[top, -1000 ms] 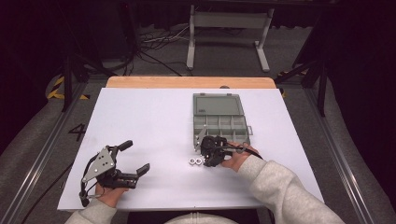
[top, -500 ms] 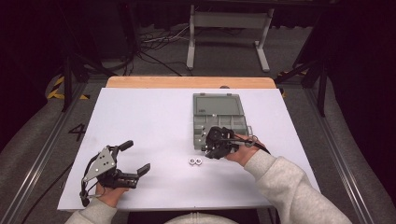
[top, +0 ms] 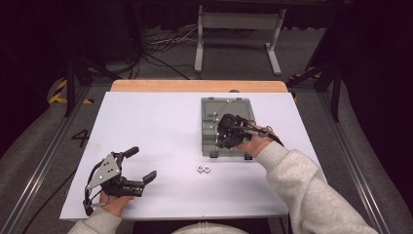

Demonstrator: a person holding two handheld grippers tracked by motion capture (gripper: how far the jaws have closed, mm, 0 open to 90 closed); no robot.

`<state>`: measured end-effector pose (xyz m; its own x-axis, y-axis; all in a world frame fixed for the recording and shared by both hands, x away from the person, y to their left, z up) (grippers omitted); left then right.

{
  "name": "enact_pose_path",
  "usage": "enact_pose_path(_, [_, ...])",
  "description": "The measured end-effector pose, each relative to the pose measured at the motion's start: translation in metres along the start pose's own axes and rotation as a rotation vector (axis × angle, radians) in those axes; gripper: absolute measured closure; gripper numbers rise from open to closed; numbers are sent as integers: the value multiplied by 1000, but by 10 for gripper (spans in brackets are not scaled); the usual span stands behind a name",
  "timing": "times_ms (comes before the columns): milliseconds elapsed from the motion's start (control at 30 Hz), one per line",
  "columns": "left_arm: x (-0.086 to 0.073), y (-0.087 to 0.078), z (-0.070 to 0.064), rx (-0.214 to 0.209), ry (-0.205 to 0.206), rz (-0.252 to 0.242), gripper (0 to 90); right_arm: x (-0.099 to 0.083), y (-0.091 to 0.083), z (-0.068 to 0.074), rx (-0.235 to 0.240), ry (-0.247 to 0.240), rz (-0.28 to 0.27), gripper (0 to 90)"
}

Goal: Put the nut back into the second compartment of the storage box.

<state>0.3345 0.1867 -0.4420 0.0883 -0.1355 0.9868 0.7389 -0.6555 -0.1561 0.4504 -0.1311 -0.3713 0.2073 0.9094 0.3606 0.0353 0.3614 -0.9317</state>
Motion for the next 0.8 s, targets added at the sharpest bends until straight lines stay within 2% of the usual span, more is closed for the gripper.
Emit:
enact_pose_path(300, [-1, 0, 1, -8, -5, 7, 31, 6, -8, -24, -41, 37, -26, 698])
enact_pose_path(467, [-1, 1, 1, -9, -7, 4, 31, 5, -11, -39, -60, 65, -62, 697])
enact_pose_path(800, [-1, 1, 1, -6, -5, 5, 30, -3, -2, -66, -66, 138, -90, 697])
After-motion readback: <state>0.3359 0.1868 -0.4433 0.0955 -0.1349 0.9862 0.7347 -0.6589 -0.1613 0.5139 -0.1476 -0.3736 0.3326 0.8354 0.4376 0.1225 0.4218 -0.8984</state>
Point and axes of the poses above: each handheld gripper's, and its own axes: y roughly forward along the jaws, x roughly out of its top, z roughly to its left, the point moved 3 cm from there along y, roughly forward along the jaws, and after that the axes turned 10 degrees about x, right-handed, at the moved point
